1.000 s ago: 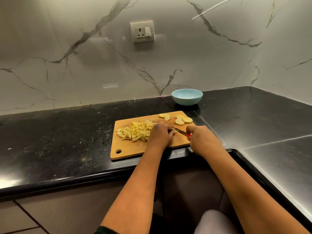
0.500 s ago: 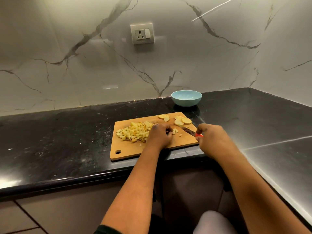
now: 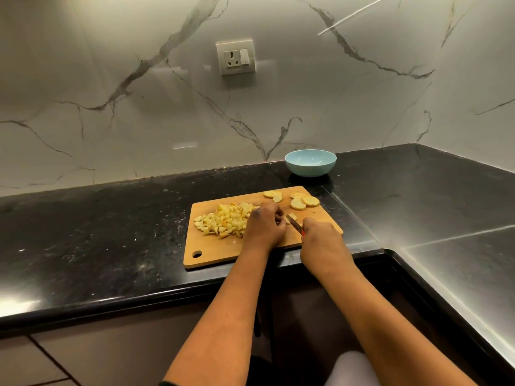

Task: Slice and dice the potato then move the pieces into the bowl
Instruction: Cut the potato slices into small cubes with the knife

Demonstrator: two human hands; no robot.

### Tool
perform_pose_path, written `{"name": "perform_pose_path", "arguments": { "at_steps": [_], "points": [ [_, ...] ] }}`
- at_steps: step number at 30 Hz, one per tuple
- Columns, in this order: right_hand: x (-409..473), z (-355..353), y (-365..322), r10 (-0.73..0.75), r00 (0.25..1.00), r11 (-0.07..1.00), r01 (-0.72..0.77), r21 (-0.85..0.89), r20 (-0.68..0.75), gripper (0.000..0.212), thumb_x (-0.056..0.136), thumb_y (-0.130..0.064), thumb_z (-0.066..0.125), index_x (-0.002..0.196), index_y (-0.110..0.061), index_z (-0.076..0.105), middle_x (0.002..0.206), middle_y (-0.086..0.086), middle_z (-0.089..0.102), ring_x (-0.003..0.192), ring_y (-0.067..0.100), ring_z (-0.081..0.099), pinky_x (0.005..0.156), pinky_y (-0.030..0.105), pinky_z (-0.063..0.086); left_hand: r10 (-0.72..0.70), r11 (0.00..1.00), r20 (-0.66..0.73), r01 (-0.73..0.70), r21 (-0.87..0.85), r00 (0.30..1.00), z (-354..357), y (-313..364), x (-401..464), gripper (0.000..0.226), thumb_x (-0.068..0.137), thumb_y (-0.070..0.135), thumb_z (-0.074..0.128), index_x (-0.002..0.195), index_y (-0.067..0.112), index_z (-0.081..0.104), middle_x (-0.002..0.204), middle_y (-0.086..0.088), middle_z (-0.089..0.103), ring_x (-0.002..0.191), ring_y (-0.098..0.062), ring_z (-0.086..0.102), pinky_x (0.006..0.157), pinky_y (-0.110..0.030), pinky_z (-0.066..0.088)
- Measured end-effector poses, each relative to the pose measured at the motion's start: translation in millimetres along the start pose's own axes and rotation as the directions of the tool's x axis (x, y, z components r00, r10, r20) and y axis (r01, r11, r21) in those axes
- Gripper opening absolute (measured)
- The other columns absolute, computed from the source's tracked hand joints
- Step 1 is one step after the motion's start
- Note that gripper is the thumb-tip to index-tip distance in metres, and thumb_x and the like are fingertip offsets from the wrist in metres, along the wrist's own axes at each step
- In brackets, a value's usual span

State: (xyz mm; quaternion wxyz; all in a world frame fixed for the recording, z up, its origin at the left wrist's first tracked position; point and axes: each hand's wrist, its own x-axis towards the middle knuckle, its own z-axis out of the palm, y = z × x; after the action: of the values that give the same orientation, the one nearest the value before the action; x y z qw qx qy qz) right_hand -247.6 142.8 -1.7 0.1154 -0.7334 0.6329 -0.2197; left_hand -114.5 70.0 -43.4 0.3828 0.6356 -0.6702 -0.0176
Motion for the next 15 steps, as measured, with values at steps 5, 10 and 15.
{"name": "perform_pose_path", "arguments": {
  "at_steps": [5, 10, 15],
  "points": [
    [2, -3, -19, -0.042, 0.995, 0.982, 0.058, -0.178, 0.089, 0.022, 0.098, -0.004, 0.044, 0.116, -0.009, 0.055, 0.113, 0.01, 0.059, 0.101, 0.026, 0.061, 0.067, 0.028, 0.039, -0.009, 1.0, -0.002, 0.009, -0.005, 1.0, 1, -2, 2, 0.009, 0.082, 0.014, 0.066, 0.09, 0.012, 0.07, 0.088, -0.004, 0.07, 0.081, -0.018, 0.065, 0.075, -0.032, 0.057],
    [-4, -25, -7, 0.0, 0.986, 0.965, 0.044, -0.259, 0.168, 0.023, 0.093, -0.001, 0.047, 0.111, -0.012, 0.058, 0.09, 0.005, 0.05, 0.079, 0.022, 0.052, 0.066, 0.03, 0.044, 0.008, 1.0, 0.007, -0.008, 0.0, 1.0, 2, -3, 0, 0.014, 0.085, 0.013, 0.067, 0.099, 0.011, 0.069, 0.095, -0.006, 0.071, 0.089, -0.019, 0.066, 0.08, -0.031, 0.056],
    [-6, -49, 28, 0.064, 0.968, 0.99, -0.03, -0.14, 0.241, 0.017, 0.092, -0.021, 0.061, 0.109, -0.019, 0.061, 0.101, 0.003, 0.062, 0.089, 0.018, 0.059, 0.078, 0.029, 0.052, 0.028, 0.999, -0.066, -0.025, 0.041, 0.997, 3, 0, -3, 0.042, 0.089, 0.014, 0.063, 0.13, 0.011, 0.058, 0.111, -0.009, 0.068, 0.105, -0.022, 0.063, 0.09, -0.03, 0.054]
  ]
}}
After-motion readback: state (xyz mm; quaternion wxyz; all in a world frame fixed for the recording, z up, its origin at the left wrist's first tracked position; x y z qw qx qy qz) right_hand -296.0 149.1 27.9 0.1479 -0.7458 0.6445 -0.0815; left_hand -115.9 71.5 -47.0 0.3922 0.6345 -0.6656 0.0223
